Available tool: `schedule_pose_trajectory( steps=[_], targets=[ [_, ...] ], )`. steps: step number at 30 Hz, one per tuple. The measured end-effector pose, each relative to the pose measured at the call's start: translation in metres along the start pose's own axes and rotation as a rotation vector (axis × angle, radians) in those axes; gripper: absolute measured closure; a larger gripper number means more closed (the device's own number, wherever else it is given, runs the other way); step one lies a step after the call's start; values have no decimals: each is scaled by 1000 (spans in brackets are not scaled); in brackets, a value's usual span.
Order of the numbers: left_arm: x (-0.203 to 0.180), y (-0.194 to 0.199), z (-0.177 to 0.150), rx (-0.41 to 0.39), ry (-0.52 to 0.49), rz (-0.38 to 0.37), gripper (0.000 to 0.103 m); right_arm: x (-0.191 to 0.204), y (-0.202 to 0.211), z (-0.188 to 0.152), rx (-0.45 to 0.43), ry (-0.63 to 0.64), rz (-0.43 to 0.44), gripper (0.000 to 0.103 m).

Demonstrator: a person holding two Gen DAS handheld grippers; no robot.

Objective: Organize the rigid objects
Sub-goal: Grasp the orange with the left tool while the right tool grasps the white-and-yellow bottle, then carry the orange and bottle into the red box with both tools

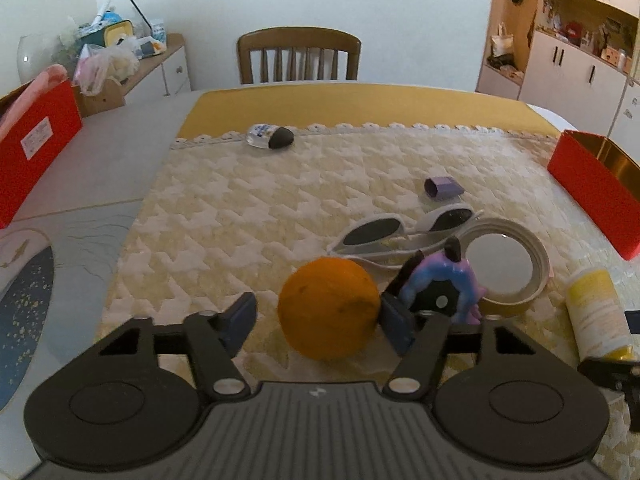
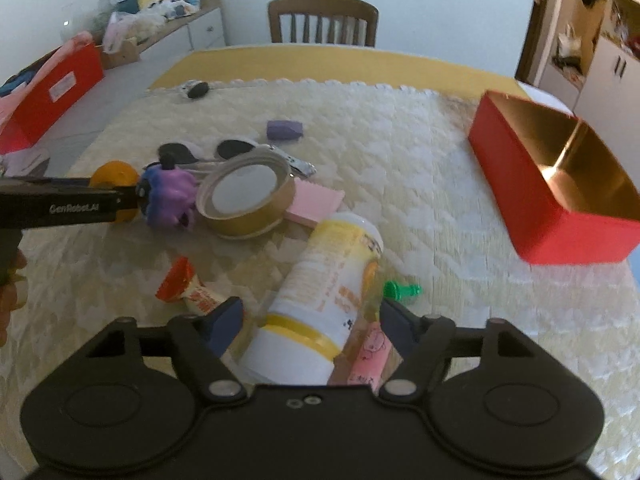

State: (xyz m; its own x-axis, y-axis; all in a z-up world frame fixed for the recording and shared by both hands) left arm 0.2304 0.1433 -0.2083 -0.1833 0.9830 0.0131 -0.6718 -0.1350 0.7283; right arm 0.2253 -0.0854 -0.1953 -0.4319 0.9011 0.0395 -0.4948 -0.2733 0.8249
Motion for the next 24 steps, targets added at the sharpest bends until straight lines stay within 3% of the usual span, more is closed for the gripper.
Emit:
schedule_pose_trajectory(
  steps=[4,12,24],
  targets=[
    [-3,1,-2,4,-21,13,50,0,-1,2,-4,10,-12,41],
    [-3,10,-6,12,-32,35,50,2,4,5,-23,16,-1,56],
    [1,59,-9,-3,6,54,51,-1,40,7,-92,-8,45,57]
  ],
)
Point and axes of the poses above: each gripper's, at about its wrist camera, not at the fingertips, and y roughly against the way its jaws point, x to its left, z to its top, the point moved 9 cm from there along -y, roughly the way its jaws point, and after that the axes turned 2 degrees about -y, right-handed, at the moved point
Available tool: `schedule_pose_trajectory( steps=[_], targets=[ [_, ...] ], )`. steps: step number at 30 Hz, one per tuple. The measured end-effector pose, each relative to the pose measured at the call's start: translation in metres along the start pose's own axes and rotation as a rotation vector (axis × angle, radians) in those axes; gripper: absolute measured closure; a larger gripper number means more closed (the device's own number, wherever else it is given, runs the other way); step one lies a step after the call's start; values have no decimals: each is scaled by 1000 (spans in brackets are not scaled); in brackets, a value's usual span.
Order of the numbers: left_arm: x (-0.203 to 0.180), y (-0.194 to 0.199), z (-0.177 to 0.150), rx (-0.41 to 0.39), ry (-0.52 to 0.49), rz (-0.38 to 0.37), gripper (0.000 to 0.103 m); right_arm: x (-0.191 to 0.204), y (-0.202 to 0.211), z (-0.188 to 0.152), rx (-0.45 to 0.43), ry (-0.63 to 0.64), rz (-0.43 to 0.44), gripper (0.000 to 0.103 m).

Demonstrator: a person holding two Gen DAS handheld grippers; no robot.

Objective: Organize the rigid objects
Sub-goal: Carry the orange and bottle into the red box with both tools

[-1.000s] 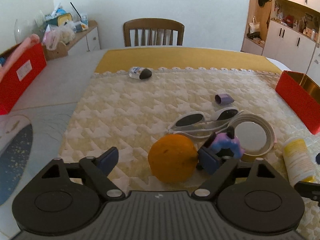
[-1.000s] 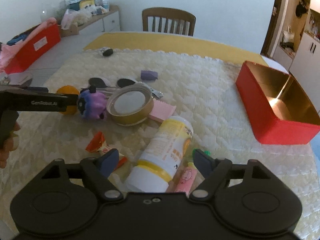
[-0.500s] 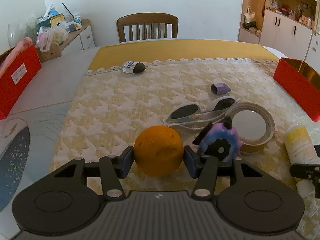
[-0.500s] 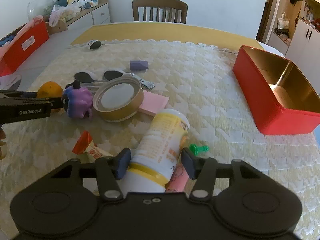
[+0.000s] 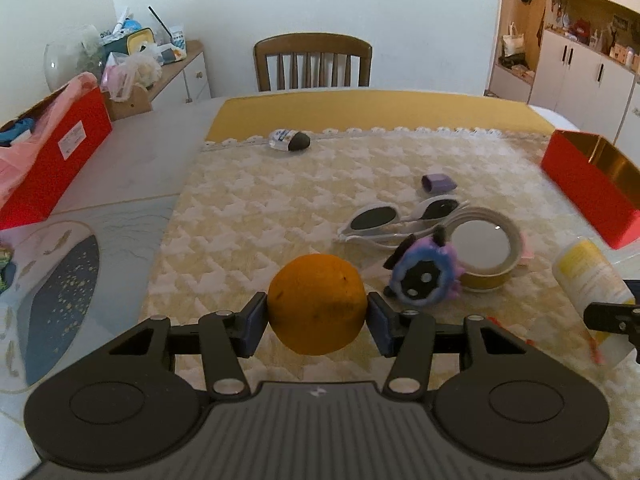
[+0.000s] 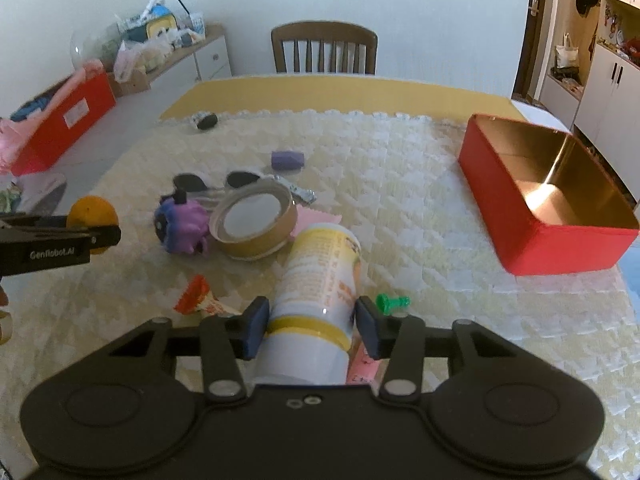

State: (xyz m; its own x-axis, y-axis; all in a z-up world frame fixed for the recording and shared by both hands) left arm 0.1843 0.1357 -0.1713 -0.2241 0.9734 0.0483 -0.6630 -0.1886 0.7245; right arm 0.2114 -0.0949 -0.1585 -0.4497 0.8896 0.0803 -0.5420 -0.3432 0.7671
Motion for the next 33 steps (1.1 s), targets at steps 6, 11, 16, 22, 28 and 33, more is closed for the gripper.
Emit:
schedule_pose_trajectory(
  steps=[6,11,16,22,28,33],
  targets=[
    [-20,33,12,-31,-36,-42,51,-10,29,10,-34,-23,14,57],
    [-48,53,26,-44,-73,-103,51,-29,52,19,-63,-54,6,57],
    [-87,64,43,-67,-107,-170,51,-58,66,32,-90,-70,-10,57],
    [-145,63,67,-77,-145,-230,51,-101,73,49,-110,-51,-28,57],
    [-206,49,96,-84,-165,-247,51,-151,68,66,-113,-32,-27,57],
    [-253,32,122,-99,-180,-244,51,-187,56,80,-106,-4,-16,57]
  ],
)
Point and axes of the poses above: each gripper's, at about its wrist camera, not at the fingertips, and y roughly against the way its jaws point, x to its left, z to its top, the point moved 9 cm from there along -y, roughly the way its jaws point, and after that the axes turned 2 degrees about -y, right-handed, at the moved point
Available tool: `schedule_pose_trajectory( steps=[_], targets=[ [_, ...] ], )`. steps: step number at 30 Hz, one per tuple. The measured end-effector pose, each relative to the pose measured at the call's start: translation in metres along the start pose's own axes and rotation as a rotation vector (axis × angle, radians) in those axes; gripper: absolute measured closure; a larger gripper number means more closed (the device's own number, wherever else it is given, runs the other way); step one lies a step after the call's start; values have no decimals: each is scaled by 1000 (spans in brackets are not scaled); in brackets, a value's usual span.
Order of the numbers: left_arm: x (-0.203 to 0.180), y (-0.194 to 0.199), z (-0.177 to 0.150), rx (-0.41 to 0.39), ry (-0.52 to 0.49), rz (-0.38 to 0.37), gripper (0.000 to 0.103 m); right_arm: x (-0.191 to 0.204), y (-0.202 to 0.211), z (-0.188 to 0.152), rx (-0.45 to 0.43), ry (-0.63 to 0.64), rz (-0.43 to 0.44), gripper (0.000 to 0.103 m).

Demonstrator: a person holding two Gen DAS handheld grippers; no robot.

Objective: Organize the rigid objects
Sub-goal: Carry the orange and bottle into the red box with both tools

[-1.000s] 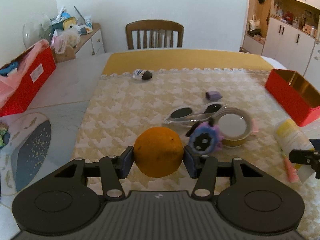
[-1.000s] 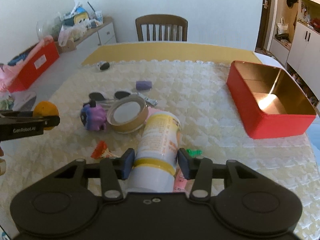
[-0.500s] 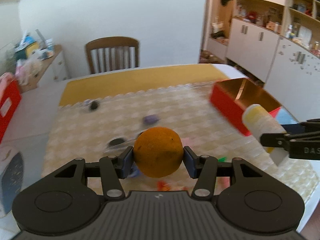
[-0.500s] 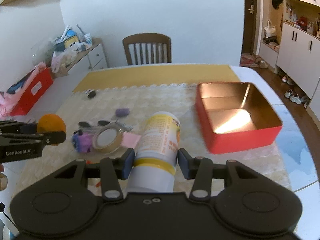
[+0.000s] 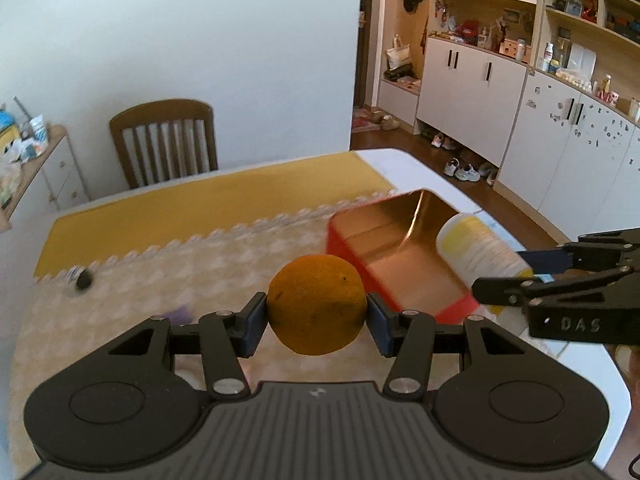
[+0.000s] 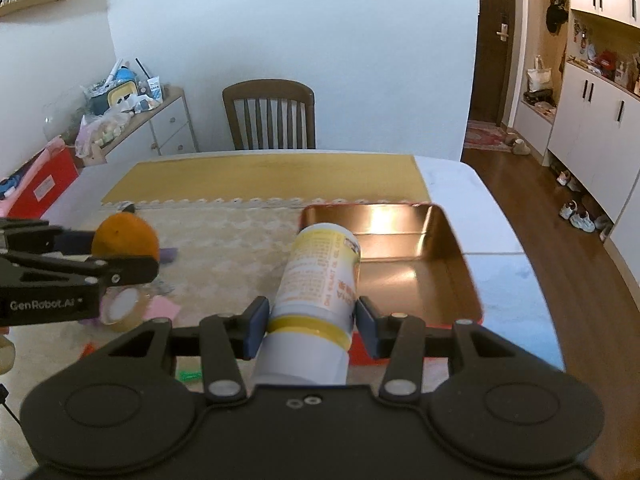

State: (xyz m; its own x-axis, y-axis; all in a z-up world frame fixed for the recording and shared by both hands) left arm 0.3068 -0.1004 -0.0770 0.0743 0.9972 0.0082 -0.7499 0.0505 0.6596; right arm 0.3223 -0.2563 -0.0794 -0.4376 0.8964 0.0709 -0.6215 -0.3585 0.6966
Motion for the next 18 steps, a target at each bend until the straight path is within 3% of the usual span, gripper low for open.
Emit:
schedule_pose_trajectory(
  steps=[10,18],
  targets=[
    [-42,-67,41,31,8,16,51,-56,-40,16,34,42,15,57],
    [-59,-124,52,99,-2,8,51,-74,-72,20,61,107,27,57]
  ],
)
Point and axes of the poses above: each gripper's, at about its wrist camera, not at the fingertips, and y roughly against the way its jaws point, x to its left, z to its top, the point moved 9 cm from there along -y, roughly the way its jaws point, and after that the axes turned 2 degrees about -y, right-handed, at the moved point
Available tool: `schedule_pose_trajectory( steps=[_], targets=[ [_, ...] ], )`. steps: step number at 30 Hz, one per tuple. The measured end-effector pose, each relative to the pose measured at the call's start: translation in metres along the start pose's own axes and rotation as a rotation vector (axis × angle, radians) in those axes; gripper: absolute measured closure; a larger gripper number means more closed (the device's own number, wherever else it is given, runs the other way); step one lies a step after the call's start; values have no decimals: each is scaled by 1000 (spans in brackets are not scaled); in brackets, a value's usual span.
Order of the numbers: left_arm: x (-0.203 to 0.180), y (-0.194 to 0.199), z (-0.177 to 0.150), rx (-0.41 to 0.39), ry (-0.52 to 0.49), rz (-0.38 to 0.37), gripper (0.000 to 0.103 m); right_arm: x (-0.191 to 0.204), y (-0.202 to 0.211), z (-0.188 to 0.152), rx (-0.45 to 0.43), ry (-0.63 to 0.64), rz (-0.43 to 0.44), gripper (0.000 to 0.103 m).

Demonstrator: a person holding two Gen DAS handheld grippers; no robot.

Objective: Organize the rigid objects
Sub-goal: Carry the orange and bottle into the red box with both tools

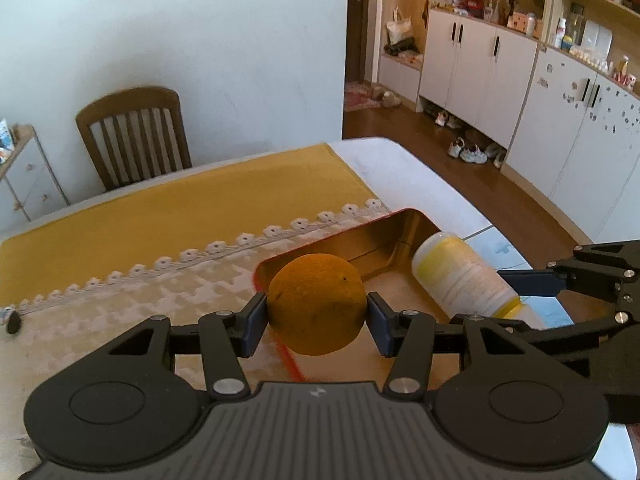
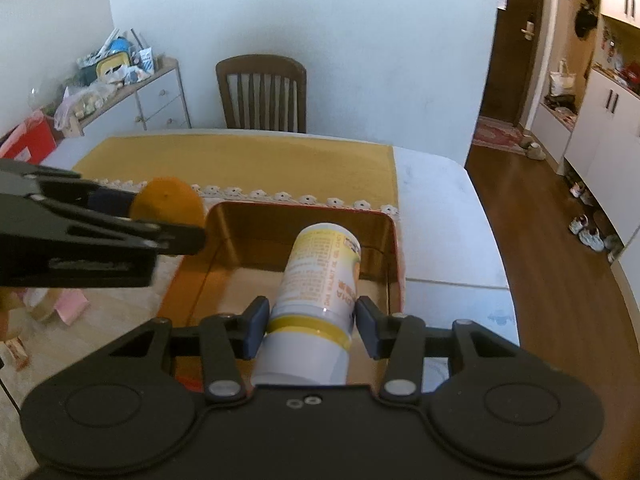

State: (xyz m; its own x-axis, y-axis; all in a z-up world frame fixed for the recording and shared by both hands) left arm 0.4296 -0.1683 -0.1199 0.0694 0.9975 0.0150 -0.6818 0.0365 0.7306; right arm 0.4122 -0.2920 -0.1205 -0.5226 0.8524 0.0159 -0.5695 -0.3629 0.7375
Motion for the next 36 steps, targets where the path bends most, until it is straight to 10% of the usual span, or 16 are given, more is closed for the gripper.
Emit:
schedule_pose_trajectory(
  steps=[36],
  targets=[
    [-21,-105,2,178,11,10,50,-6,-55,-17,108,173,18,57]
  ],
)
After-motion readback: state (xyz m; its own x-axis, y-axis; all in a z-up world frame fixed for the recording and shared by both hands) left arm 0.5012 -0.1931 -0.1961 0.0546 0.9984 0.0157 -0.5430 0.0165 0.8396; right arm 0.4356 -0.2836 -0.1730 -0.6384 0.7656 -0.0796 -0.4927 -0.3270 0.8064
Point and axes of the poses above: each gripper's, at about its wrist camera, not at the fingertips, and y roughly against the way its jaws point, x to its left, z to its top, the point moved 9 cm from there along -y, roughly the way its jaws point, and after that the axes turned 2 degrees about -y, right-handed, at the moved point
